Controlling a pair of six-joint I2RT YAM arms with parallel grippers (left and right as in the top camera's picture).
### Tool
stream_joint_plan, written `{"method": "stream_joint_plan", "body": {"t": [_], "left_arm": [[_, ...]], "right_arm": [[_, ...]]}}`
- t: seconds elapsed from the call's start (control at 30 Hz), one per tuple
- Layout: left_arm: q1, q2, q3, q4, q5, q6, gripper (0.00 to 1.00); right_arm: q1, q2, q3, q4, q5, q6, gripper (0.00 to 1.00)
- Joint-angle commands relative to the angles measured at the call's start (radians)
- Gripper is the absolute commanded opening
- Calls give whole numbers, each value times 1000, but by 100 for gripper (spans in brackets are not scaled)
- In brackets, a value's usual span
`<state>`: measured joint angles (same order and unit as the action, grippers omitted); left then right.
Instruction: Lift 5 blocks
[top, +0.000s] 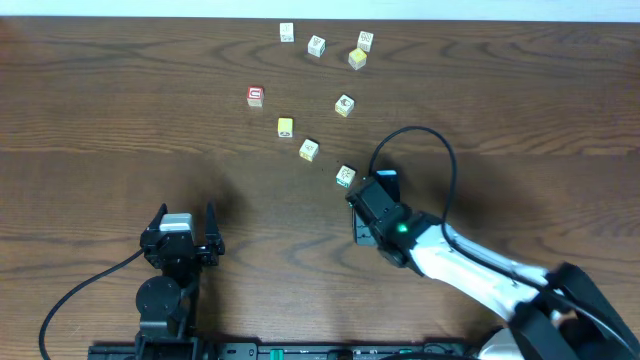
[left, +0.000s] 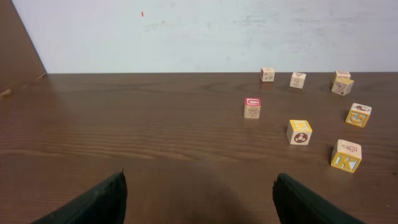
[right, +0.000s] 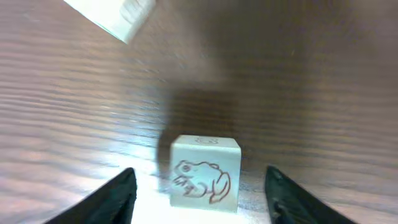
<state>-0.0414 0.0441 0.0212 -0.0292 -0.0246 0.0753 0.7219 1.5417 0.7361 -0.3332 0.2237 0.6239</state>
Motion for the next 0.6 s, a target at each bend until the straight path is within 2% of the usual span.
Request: {"method": "stream_joint_plan", "body": {"t": [0.0, 0.07, 0.2, 0.37, 0.57], "left_arm": [[-4, -2, -17, -41, -12, -8, 75], [-4, -2, -17, -41, -12, -8, 75], [-4, -2, -17, -41, -12, -8, 75], [-4, -2, -17, -41, -12, -8, 75], [-4, -2, -17, -41, -12, -8, 75]], "right_arm": [[-8, -92, 6, 0, 11, -50, 72], [-8, -136, 6, 3, 2, -105, 84], [-8, -173, 11, 8, -68, -244, 95], [-19, -167, 18, 29, -71, -251, 99], [-65, -165, 31, 94, -86, -368, 98]]}}
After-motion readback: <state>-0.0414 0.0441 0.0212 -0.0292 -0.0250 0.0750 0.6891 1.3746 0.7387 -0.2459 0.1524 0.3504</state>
